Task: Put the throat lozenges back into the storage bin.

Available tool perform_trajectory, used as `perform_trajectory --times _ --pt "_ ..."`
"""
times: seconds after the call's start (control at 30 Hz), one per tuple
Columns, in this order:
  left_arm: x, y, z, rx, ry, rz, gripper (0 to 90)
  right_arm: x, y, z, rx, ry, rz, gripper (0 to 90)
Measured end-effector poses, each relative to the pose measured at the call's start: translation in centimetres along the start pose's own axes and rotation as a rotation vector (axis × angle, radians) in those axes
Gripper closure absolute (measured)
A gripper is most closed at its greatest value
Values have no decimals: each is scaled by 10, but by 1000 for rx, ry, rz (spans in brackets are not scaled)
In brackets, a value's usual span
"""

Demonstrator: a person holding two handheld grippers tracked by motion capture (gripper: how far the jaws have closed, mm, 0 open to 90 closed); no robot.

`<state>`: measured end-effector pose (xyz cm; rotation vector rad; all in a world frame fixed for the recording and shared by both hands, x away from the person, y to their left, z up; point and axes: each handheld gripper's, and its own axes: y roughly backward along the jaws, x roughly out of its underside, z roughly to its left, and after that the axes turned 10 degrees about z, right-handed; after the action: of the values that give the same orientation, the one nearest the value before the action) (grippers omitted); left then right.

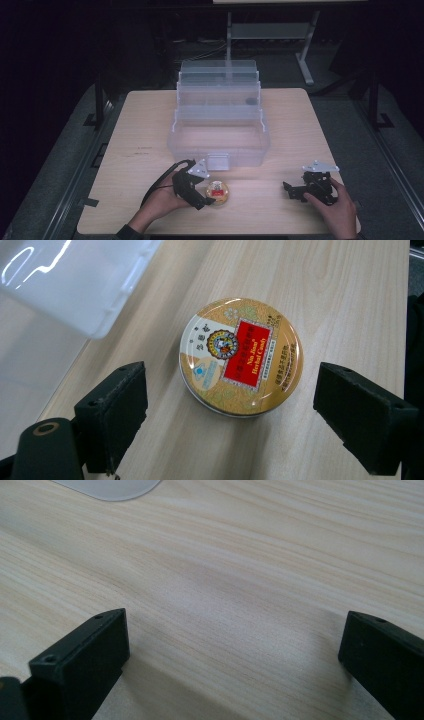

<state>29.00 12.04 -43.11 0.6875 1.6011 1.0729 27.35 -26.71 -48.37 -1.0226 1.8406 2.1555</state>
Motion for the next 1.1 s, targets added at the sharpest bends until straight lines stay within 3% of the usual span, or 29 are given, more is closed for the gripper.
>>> perform_trajectory --times 0.03,0.07,0.17,0.2,0.27,0.3,0.83,1.1 --pt "-1 0 1 -2 -13 10 133 0 0 0 0 -1 0 0" --pt "-2 -2 -1 0 7 4 132 0 0 0 0 0 0 0" --pt "-5 -3 1 0 -13 21 132 0 0 0 0 -1 0 0" --pt "-6 -4 -1 4 0 15 131 0 0 0 0 0 0 0" --pt "-8 -6 0 7 -20 32 131 0 0 0 0 0 0 0" --pt "-9 -8 -2 11 -6 26 131 0 0 0 0 -1 0 0" --pt "-28 -21 -6 3 -71 92 124 0 0 0 0 0 0 0" --pt "-32 -31 -8 3 -86 117 124 0 0 0 0 0 0 0"
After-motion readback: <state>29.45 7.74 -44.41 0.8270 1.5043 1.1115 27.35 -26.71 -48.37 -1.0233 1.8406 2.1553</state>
